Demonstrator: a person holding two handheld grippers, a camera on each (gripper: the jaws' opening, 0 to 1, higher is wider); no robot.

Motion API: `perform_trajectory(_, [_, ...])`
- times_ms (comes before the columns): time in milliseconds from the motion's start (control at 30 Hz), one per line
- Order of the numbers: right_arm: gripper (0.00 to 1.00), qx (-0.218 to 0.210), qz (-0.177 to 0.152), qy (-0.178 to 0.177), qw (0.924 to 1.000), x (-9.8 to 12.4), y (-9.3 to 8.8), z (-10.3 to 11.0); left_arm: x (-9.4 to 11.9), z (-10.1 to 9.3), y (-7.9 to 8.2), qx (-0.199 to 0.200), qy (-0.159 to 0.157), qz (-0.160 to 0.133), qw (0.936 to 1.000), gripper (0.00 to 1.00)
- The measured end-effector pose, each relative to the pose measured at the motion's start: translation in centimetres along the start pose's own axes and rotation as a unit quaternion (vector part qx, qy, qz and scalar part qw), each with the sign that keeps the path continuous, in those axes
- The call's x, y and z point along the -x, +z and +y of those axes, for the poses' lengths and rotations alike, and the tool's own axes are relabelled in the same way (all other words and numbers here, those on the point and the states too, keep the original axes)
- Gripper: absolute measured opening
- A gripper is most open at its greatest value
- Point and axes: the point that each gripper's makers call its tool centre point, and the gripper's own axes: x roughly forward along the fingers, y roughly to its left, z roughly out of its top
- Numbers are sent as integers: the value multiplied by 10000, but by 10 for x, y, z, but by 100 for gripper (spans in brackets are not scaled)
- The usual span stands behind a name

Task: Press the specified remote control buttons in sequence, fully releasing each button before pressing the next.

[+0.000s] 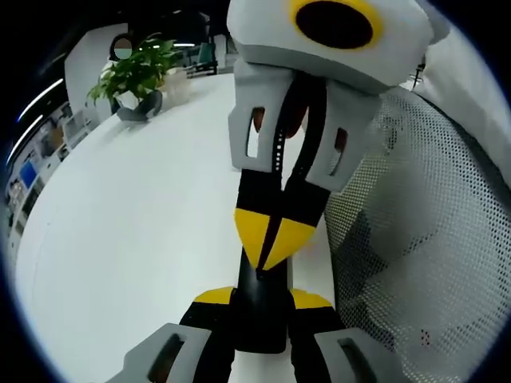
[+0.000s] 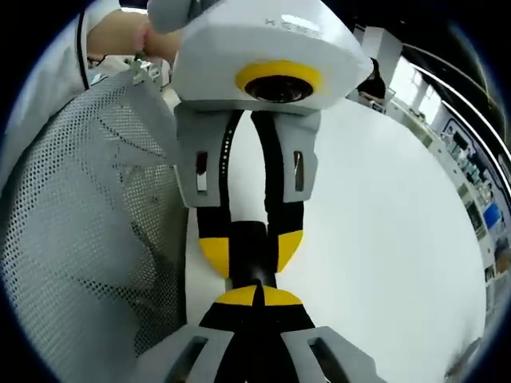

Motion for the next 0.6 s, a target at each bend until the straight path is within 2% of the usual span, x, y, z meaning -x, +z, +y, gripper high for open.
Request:
perform_trajectory(267, [0,91,-31,41,9999,-2,-1,0,0,0,0,-34,-15,150,9999,24])
perform_trajectory(400, [0,335,89,98,9993,-2,-1,1,-1,0,0,-57,-2,184,9998,24])
perform_trajectory(600, [0,512,56,53,9987,-4,-1,1,-1,-1,0,-88,81,260,9996,24])
